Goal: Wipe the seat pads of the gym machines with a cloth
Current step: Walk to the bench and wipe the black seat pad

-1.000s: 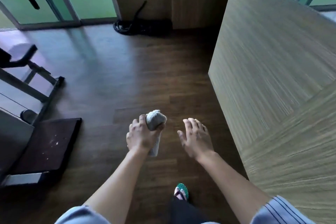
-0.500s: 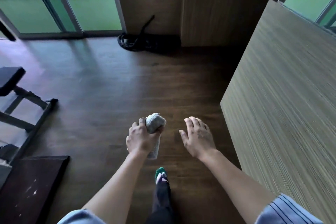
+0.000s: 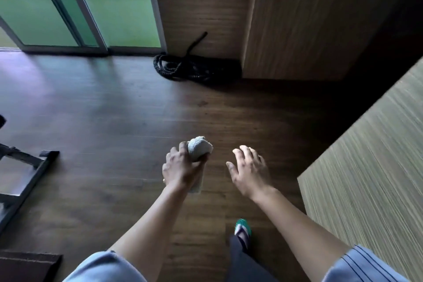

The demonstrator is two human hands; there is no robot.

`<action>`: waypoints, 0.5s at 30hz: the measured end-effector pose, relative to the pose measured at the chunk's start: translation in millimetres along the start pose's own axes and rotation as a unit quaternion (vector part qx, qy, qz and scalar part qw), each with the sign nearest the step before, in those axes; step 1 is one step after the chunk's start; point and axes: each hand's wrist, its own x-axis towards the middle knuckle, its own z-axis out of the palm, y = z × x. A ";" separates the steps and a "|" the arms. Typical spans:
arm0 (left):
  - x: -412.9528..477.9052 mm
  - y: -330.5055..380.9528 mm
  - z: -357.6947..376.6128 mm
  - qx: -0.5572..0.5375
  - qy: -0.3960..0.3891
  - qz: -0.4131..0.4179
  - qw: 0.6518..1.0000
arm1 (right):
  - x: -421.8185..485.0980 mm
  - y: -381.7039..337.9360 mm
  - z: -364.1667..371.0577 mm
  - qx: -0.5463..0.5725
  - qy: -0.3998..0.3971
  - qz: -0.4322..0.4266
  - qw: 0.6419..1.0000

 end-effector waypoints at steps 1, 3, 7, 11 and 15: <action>22.5 4.2 6.6 -0.001 0.005 -0.012 1.000 | 25.8 4.0 4.0 0.003 -0.008 -0.006 1.000; 68.4 13.2 16.6 -0.008 0.015 -0.037 0.999 | 82.8 8.4 6.9 0.002 -0.028 -0.025 0.999; 142.8 26.7 21.6 -0.014 0.032 -0.093 0.995 | 181.4 5.9 0.8 -0.014 -0.053 -0.078 0.995; 221.3 28.3 10.8 -0.038 0.067 -0.155 0.985 | 285.9 -21.9 0.2 -0.035 -0.084 -0.130 0.987; 295.7 -0.1 -2.0 -0.041 0.101 -0.203 0.973 | 374.0 -68.3 25.9 -0.036 -0.097 -0.196 0.975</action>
